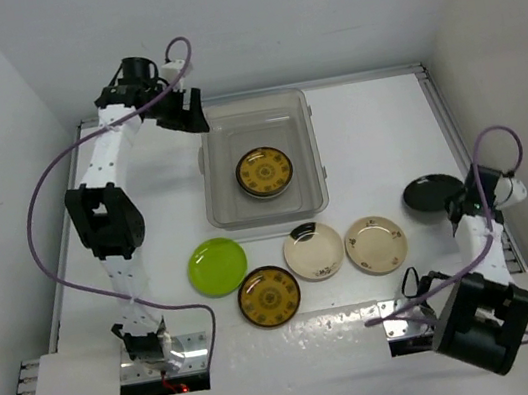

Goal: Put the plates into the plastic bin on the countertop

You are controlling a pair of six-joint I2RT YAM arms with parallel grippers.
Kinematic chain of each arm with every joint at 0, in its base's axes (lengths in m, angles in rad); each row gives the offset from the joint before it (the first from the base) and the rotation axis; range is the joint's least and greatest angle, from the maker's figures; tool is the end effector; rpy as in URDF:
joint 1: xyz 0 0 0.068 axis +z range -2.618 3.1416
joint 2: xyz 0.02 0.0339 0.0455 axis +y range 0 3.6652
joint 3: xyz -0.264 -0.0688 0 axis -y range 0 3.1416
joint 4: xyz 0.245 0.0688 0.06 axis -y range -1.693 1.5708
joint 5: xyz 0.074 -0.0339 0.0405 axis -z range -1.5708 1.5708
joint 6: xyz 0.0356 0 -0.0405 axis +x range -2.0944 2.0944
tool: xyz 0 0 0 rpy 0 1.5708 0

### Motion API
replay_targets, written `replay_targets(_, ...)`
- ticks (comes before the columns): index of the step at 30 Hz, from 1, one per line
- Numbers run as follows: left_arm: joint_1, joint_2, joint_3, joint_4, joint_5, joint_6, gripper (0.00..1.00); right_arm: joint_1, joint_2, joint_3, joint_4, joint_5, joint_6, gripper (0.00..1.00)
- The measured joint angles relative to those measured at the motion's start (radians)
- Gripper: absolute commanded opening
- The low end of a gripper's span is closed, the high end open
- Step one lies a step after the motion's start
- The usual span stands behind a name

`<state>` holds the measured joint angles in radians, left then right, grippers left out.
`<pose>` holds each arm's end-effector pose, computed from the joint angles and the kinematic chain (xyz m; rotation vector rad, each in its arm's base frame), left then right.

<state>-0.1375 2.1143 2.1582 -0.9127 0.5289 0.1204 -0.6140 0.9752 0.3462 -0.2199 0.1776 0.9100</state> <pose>0.4594 -0.0817 0.3302 0.5380 2.3210 -0.6494 0.1413 -0.1073 0.1546 1.7167 1.6821 -0.0778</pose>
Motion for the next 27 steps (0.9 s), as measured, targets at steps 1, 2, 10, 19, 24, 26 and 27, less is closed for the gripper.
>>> replay_targets(1, 0.020, -0.006, 0.000, -0.005, -0.002, 0.006, 0.83, 0.042, 0.000, 0.041, -0.009, 0.013, -0.015, 0.00)
replay_targets(2, 0.038, -0.010, 0.000, -0.009, -0.003, 0.010, 0.83, 0.096, 0.000, 0.094, -0.020, 0.027, -0.031, 0.00)
replay_targets(10, 0.217, -0.023, 0.003, -0.025, -0.024, 0.027, 0.83, 0.620, 0.037, 0.503, 0.044, 0.185, -0.101, 0.00)
replay_targets(19, 0.425, -0.136, -0.133, -0.023, -0.038, 0.030, 0.82, 1.009, 0.589, 0.860, 0.063, -0.013, -0.166, 0.00)
replay_targets(24, 0.445, -0.212, -0.288, -0.026, -0.042, 0.060, 0.82, 1.016, 0.868, 1.041, -0.037, -0.135, -0.200, 0.00)
replay_targets(26, 0.445, -0.224, -0.329, -0.031, -0.044, 0.073, 0.81, 1.016, 0.925, 1.075, -0.065, -0.174, -0.212, 0.01)
replay_targets(27, 0.447, -0.225, -0.346, -0.032, -0.044, 0.079, 0.81, 1.016, 0.951, 1.092, -0.080, -0.199, -0.219, 0.06)
